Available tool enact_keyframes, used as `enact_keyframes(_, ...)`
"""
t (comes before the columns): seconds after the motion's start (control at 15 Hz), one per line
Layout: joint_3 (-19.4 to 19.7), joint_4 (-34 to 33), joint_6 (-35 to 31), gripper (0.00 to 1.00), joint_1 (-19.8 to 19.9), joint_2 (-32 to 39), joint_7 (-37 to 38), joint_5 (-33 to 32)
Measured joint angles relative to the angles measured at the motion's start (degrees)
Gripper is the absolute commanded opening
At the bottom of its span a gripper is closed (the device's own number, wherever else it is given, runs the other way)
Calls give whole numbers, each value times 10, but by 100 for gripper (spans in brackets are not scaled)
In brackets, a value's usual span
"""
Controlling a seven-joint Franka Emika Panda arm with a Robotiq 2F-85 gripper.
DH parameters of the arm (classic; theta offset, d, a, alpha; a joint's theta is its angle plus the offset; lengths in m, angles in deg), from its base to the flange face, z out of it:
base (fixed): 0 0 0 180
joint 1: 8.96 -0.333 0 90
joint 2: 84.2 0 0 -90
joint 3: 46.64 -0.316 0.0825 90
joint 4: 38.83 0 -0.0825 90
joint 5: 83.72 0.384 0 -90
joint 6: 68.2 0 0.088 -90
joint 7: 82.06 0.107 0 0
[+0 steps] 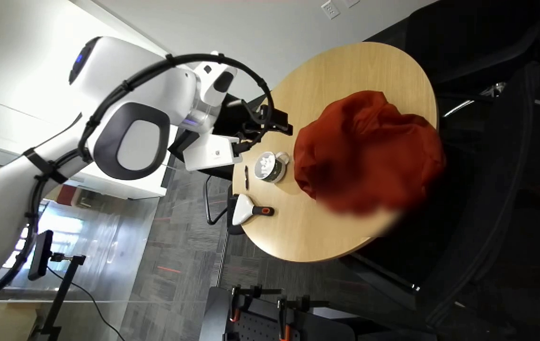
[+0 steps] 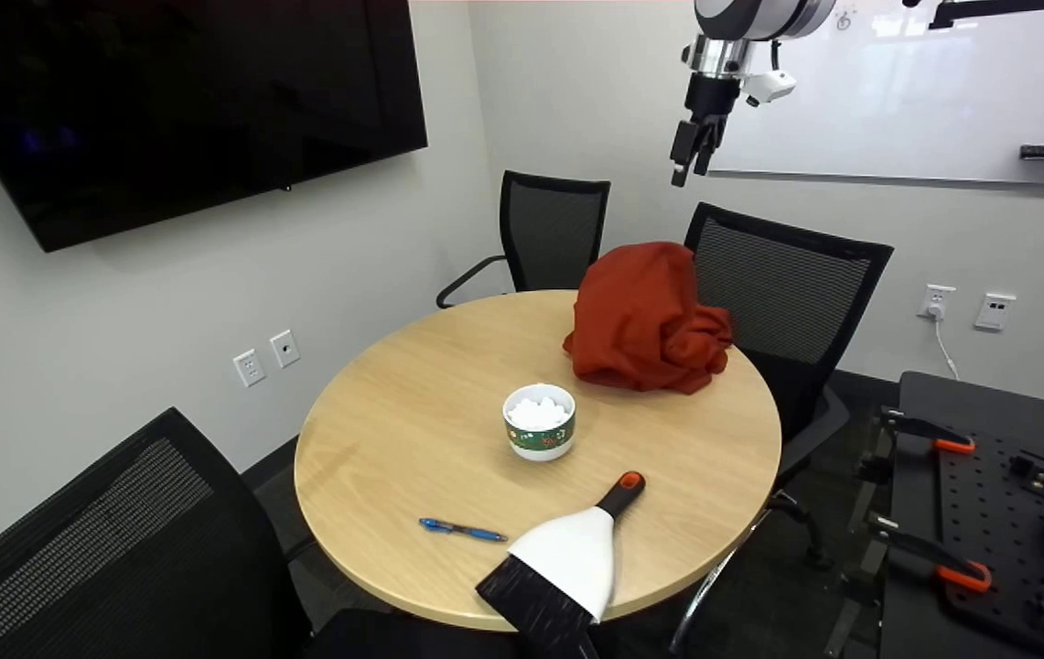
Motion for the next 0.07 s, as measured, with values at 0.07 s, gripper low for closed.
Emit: enact_keyframes(0.07,0,0,3,100,0,-7,0,0)
